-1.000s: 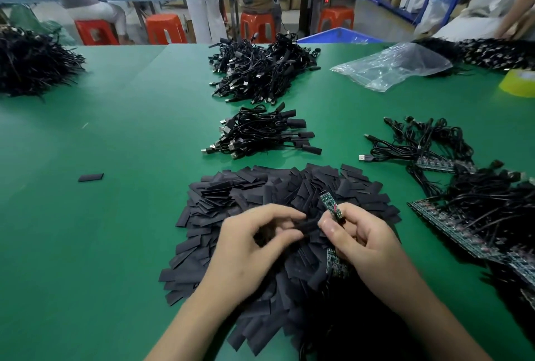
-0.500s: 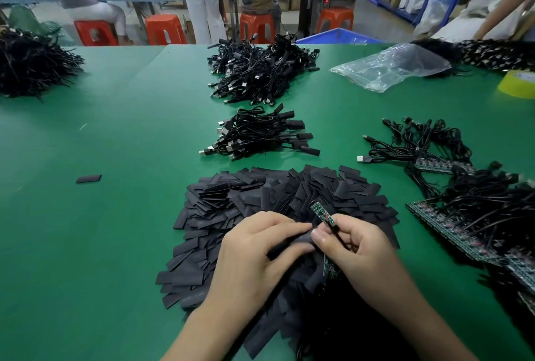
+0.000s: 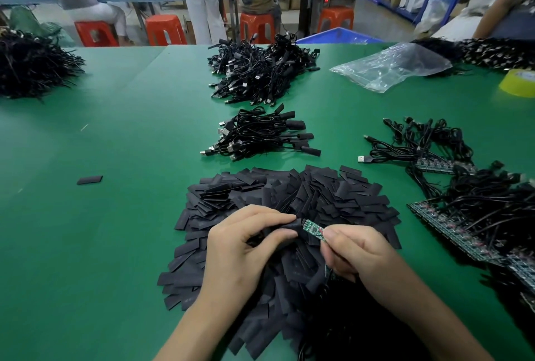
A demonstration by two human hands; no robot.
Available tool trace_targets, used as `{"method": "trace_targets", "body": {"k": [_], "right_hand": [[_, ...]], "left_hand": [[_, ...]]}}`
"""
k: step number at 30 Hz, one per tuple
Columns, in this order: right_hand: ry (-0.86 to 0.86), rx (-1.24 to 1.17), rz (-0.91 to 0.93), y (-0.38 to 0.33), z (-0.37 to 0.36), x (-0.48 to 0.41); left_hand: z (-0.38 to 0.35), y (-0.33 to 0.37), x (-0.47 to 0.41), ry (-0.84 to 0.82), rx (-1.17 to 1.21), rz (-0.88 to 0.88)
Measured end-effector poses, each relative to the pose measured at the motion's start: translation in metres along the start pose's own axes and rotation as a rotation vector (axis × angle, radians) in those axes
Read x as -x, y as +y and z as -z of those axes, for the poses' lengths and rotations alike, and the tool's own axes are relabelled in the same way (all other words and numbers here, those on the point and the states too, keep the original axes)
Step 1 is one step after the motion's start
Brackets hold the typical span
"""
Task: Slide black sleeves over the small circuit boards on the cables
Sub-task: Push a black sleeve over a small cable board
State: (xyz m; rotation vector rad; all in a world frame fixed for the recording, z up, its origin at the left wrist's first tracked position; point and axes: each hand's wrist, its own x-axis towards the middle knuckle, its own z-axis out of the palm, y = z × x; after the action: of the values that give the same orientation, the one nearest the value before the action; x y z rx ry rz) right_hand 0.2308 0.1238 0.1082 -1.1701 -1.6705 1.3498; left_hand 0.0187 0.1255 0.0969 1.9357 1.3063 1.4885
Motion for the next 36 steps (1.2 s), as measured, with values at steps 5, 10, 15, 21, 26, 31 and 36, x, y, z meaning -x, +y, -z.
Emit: {"method": "trace_targets", "body": {"k": [5,10,15,21,26,31,36], "right_hand": [[-0.034,0.101,0.003,0.000,0.002,0.001],[-0.083,0.212,0.031,0.000,0.002,0.002],[-0.113,0.203,-0.003,-0.001,0.005,0.002],[-0.151,0.097,-0.048,0.001,0.009,0.001],[-0.174,0.054,-0.074,0.000,0.010,0.001],[-0.175,0.036,-0.082,-0.001,0.009,0.001],[-0.150,0.144,-0.061,0.002,0.005,0.001]], "left_hand": [[0.003,-0.004,-0.002,-0.062,0.006,0.003],[0.013,-0.010,-0.005,-0.160,-0.057,-0.039],[0.017,-0.013,-0.006,-0.262,-0.036,-0.087],[0.019,-0.012,-0.008,-0.326,-0.013,-0.077],[0.019,-0.010,-0.009,-0.360,-0.035,-0.110],[0.016,-0.009,-0.007,-0.337,-0.039,-0.129],[0.008,-0.007,-0.002,-0.371,-0.029,-0.129]]}}
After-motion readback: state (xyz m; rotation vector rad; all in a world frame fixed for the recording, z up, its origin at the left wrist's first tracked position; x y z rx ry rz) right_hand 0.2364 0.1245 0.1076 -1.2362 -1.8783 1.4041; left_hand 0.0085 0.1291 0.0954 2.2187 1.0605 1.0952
